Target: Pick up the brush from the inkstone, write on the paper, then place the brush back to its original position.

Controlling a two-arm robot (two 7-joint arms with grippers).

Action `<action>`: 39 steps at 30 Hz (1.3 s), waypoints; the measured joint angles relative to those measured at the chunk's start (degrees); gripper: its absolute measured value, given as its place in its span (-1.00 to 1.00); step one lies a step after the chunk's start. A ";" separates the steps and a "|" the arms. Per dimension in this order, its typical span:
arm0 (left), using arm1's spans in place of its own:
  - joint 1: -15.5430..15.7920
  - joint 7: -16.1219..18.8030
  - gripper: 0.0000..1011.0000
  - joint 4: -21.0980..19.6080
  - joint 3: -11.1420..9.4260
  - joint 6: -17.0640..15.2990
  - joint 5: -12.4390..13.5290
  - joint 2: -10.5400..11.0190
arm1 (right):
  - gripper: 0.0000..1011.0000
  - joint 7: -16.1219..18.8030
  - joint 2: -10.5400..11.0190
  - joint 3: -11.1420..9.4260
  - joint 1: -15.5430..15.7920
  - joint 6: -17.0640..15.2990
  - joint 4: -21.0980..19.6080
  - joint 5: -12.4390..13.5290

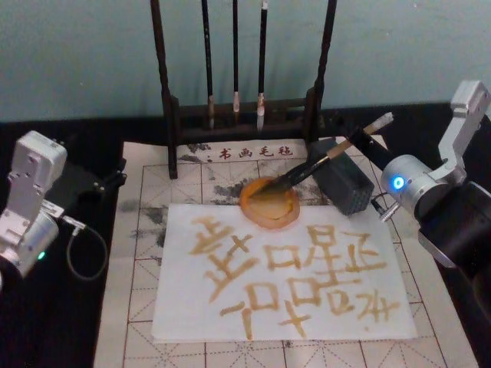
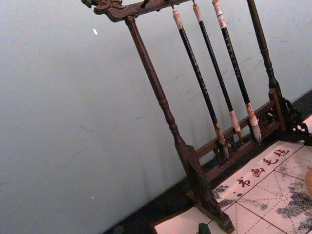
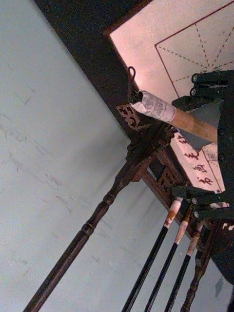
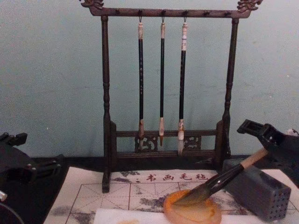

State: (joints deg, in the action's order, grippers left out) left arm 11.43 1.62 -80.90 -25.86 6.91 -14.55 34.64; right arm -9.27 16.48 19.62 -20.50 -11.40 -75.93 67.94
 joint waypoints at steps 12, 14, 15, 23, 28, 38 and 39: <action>0.00 0.00 0.98 0.00 0.00 0.00 0.00 0.00 | 0.98 0.16 2.04 -0.06 2.13 -0.13 -2.75 0.61; 0.00 0.00 0.98 0.00 0.00 0.00 0.00 0.00 | 0.98 0.33 2.57 -0.11 2.82 -0.28 -3.61 0.86; 0.00 0.00 0.98 0.00 0.00 0.00 0.00 0.00 | 0.98 0.50 3.16 -0.17 3.52 -0.48 -4.53 1.17; 0.00 0.00 0.98 0.00 0.00 0.00 0.00 0.00 | 0.98 3.36 8.05 0.74 8.49 0.53 -10.83 0.04; 0.00 0.00 0.98 0.01 0.00 0.00 0.00 0.00 | 0.98 5.94 10.87 1.67 10.90 1.75 -13.81 -3.01; 0.00 0.00 0.98 0.00 0.00 0.00 0.00 0.00 | 0.98 10.35 15.62 3.39 14.50 4.52 -18.25 -11.99; 0.00 0.00 0.98 0.00 0.00 0.00 0.00 0.00 | 0.98 10.77 16.21 3.77 14.76 4.79 -18.60 -13.45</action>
State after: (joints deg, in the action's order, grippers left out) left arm 11.43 1.62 -80.90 -25.86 6.91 -14.55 34.65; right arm 1.49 32.69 23.38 -5.74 -6.62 -94.53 54.50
